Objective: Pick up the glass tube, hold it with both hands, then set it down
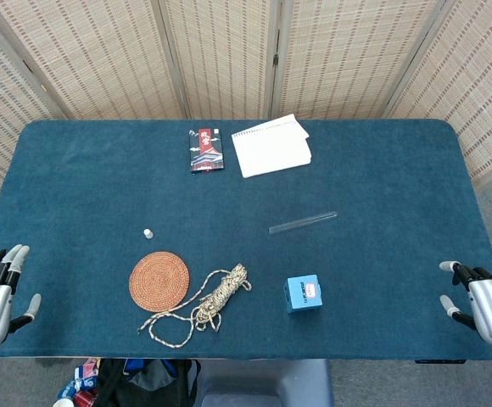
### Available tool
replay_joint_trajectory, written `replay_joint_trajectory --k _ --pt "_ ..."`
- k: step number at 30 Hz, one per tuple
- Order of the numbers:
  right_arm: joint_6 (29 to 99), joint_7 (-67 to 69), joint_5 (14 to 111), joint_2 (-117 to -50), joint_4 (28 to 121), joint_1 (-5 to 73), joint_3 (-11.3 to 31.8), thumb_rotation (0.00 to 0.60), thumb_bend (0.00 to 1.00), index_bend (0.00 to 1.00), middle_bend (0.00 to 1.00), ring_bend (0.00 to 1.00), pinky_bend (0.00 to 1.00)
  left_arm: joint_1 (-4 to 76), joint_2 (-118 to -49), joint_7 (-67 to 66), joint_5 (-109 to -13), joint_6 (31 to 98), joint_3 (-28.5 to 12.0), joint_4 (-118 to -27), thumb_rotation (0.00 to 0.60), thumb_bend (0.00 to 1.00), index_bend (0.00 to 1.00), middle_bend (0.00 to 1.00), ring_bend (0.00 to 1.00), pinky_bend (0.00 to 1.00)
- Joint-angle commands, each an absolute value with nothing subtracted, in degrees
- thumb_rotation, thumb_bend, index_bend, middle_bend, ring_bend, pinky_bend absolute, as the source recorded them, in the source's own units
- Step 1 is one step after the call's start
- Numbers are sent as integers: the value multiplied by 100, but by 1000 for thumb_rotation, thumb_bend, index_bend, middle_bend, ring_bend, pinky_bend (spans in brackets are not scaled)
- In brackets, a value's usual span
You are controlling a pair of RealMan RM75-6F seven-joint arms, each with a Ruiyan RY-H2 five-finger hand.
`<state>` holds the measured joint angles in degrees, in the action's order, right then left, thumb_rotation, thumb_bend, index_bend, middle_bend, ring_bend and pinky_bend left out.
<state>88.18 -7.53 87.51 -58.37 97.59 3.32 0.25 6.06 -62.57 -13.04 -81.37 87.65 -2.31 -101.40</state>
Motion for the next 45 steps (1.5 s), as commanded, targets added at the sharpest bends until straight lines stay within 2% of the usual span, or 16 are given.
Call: replay_joint_trajectory --k 1,7,9,10,14,23,31,36,45 --pt "8799 -753 8778 -5838 9765 340 41 600 234 342 518 479 688 595 -6242 -1310 -8139 8760 -236 -10147 600 360 2 0 0 0" --pt "8750 -774 8834 -5829 9814 390 106 600 235 342 556 536 723 547 -6171 -1249 -8138 8816 -286 -10186 600 361 2 0 0 0" --pt "8663 -795 8844 -5787 9857 465 153 600 228 342 612 591 779 543 -6147 -1231 -8146 8810 -294 -10197 600 361 2 0 0 0" --pt "8578 -807 8839 -5744 9896 517 167 600 219 342 671 643 835 544 -6126 -1213 -8146 8795 -296 -10207 600 361 2 0 0 0" --pt "8001 -882 8688 -5458 10177 893 327 600 203 341 786 780 987 518 -6041 -1155 -8160 8819 -320 -10213 600 361 2 0 0 0" --pt "6245 -1338 7808 -5304 10438 2202 954 600 192 342 894 915 1000 458 -5968 -1048 -8181 8825 -319 -10166 600 360 2 0 0 0" --pt "4949 -1909 6882 -6092 9843 3493 1369 600 200 342 998 1000 1000 444 -5940 -1033 -8201 8815 -339 -10147 600 361 2 0 0 0" --pt "4519 -2119 6497 -6713 9307 4091 1439 600 214 344 1000 1000 1000 430 -5955 -1049 -8208 8819 -346 -10148 600 360 2 0 0 0" --pt "4000 -2307 6110 -7717 8197 4867 1356 600 240 418 1000 1000 1000 374 -5973 -1046 -8216 8844 -331 -10124 600 361 2 0 0 0"
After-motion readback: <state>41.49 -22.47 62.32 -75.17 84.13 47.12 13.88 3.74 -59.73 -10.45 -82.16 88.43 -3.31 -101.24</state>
